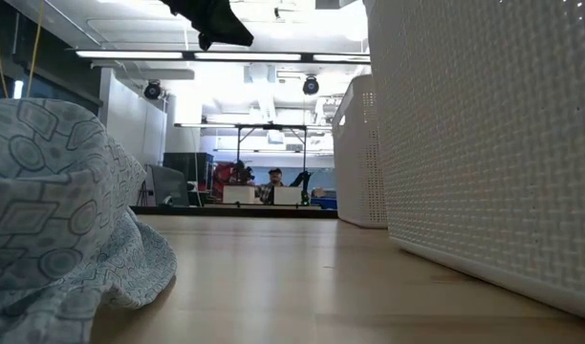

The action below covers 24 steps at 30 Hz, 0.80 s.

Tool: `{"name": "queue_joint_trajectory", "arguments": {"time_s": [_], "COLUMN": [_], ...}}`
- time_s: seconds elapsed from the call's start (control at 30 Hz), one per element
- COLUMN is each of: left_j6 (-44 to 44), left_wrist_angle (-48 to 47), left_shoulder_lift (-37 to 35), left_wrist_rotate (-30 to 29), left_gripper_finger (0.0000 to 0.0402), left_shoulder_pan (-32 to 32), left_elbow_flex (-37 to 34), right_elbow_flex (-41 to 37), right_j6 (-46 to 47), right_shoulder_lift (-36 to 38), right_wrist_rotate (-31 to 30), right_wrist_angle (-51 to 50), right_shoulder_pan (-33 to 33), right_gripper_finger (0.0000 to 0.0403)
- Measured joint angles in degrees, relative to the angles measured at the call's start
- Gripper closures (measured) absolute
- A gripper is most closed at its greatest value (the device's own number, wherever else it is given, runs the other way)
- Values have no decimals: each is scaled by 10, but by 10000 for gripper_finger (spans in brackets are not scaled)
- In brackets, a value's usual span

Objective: Sort clothes
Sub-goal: Put the gray short into the top white laundry bin

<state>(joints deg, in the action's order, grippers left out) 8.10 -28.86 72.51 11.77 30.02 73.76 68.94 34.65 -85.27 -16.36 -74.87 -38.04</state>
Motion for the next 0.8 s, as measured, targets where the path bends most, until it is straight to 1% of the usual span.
{"name": "queue_joint_trajectory", "arguments": {"time_s": [0.07, 0.13, 0.3, 0.4, 0.47, 0.53, 0.57, 0.63, 0.7, 0.8], "left_j6": [4, 5, -1, -5, -6, -5, -5, -5, -5, -5], "left_wrist_angle": [0, 0, 0, 0, 0, 0, 0, 0, 0, 0], "left_shoulder_lift": [0, 0, 0, 0, 0, 0, 0, 0, 0, 0], "left_wrist_rotate": [-5, -5, -5, -5, -5, -5, -5, -5, -5, -5], "left_gripper_finger": [348, 348, 348, 348, 348, 348, 348, 348, 348, 348], "left_shoulder_pan": [0, 0, 0, 0, 0, 0, 0, 0, 0, 0], "left_elbow_flex": [0, 0, 0, 0, 1, 1, 1, 1, 1, 1], "right_elbow_flex": [-2, 11, 110, 182, 220, 240, 243, 241, 218, 163], "right_j6": [-3, -12, -17, -11, 2, 13, 18, 27, 29, 40], "right_shoulder_lift": [0, -1, -2, -2, -2, 2, 3, 3, 3, 3], "right_wrist_rotate": [-21, -22, -19, 22, 75, 142, 164, 174, 163, 144], "right_wrist_angle": [4, -4, -75, -134, -153, -146, -142, -135, -137, -138], "right_shoulder_pan": [5, 10, 25, 31, 33, 33, 36, 46, 58, 71], "right_gripper_finger": [249, 254, 261, 261, 261, 261, 261, 261, 261, 261]}}
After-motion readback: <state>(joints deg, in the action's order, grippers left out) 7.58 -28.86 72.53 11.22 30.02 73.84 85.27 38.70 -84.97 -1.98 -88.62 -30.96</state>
